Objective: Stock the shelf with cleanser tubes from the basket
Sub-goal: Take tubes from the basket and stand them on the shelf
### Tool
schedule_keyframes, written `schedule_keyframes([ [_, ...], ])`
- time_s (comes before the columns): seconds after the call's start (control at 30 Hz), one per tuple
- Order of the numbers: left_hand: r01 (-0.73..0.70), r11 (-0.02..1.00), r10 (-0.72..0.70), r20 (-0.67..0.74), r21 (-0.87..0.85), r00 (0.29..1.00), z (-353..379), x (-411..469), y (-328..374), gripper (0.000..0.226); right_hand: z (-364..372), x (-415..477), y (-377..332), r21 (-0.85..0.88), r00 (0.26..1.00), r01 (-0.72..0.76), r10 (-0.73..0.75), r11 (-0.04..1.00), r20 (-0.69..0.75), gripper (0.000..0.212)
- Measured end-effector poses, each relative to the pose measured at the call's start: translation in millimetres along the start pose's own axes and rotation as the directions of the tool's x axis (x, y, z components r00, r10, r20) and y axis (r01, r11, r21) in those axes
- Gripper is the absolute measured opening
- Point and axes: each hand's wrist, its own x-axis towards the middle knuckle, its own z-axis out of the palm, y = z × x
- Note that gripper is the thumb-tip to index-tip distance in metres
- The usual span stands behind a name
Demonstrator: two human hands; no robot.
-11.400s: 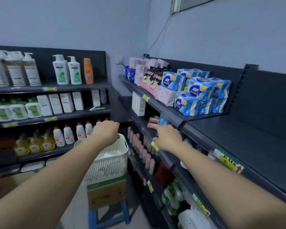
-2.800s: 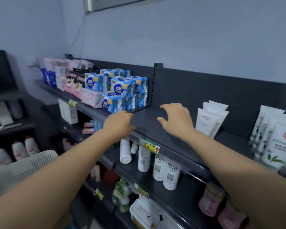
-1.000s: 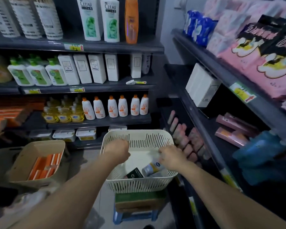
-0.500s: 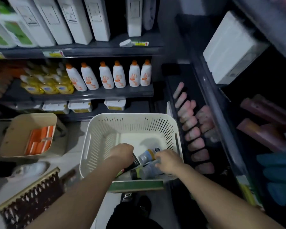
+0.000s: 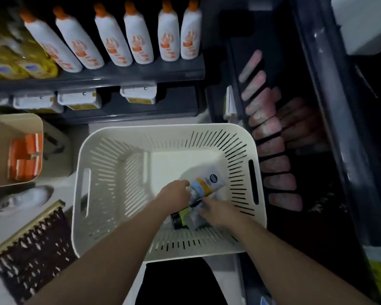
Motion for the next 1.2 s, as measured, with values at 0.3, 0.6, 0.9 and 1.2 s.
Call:
schedule_keyframes([
  [0.3, 0.093, 0.957, -0.069, 0.097, -0.276, 0.993, 9, 31, 8, 0.049, -3, 16, -2, 0.122, 0.989, -0.062, 0.077, 0.991, -0.128, 0.072],
  [0.6, 0.085, 0.996, -0.065, 0.397, -0.032, 0.915, -14, 27, -29, 0.06, 2, 10, -7, 0.197, 0.927, -0.202, 0.252, 0.959, -0.278, 0.034],
  [0.9, 0.257, 0.921, -0.042, 0.582, -0.292, 0.812, -11, 13, -42, 0.057, -3, 2, -2, 0.671, 0.851, -0.234, 0.482, 0.703, -0.208, 0.004],
  [1.2, 0.227, 0.774, -0.008, 0.35, -0.591, 0.937, -23, -20, -50, 0.025, -15, -31, -31, 0.76, 0.865, 0.08, 0.334, 0.646, -0.375, 0.063],
])
